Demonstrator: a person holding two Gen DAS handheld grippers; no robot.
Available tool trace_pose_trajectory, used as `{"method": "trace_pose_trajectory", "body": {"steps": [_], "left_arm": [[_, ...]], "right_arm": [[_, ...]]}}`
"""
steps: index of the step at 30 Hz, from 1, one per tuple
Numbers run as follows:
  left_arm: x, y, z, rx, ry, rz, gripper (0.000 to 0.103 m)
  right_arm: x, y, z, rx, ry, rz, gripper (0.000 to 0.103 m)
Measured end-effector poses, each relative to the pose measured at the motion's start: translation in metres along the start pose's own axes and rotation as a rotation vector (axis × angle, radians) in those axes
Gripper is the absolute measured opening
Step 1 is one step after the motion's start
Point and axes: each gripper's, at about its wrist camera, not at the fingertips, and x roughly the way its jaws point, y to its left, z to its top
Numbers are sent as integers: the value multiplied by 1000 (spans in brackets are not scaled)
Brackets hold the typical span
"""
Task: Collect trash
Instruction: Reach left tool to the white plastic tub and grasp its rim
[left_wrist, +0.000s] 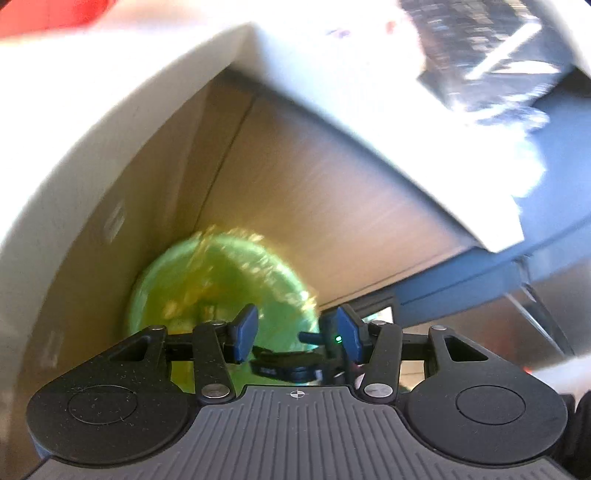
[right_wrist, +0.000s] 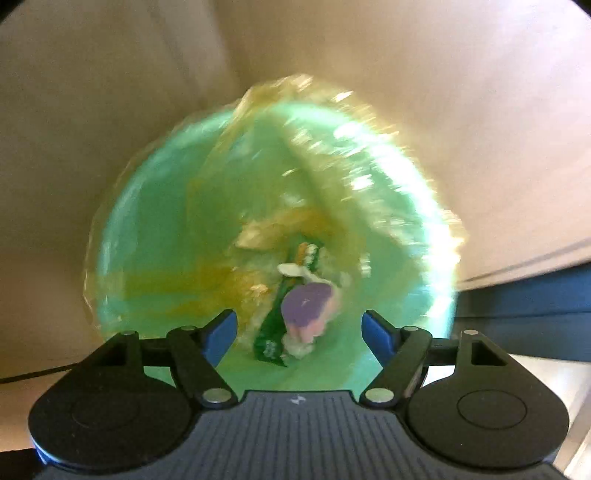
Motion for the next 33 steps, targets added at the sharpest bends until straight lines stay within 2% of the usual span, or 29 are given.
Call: {"method": "trace_pose_trajectory", "body": {"steps": [4, 9, 12, 15, 19, 23, 25, 29, 33], "left_arm": [[-45, -10, -1, 71, -97, -35, 52], [-119, 3, -6, 36, -273, 9, 52], [-161, 18, -14, 5, -379, 83, 52], [-191, 40, -23, -57, -459, 188, 52], [-221, 72, -38, -182, -516, 280, 52], [-240, 98, -56, -280, -545, 365, 52], [-251, 110, -65, -315, -559, 389, 52], [-266, 128, -65, -375, -589, 373, 52], [-276, 147, -58, -437, -631, 340, 52]], "right_arm": [[-56, -19, 14, 96, -83, 19, 76], [-130, -19, 42, 147, -181, 84, 76], [-187, 10, 49, 66, -314, 78, 76], [-240, 54, 53, -39, -456, 73, 79], [-289, 119, 64, -174, -568, 154, 81], [-313, 192, 76, -335, -637, 252, 83], [-324, 223, 86, -410, -660, 271, 83], [-325, 275, 101, -504, -709, 247, 83], [-318, 283, 111, -496, -700, 275, 83]]}}
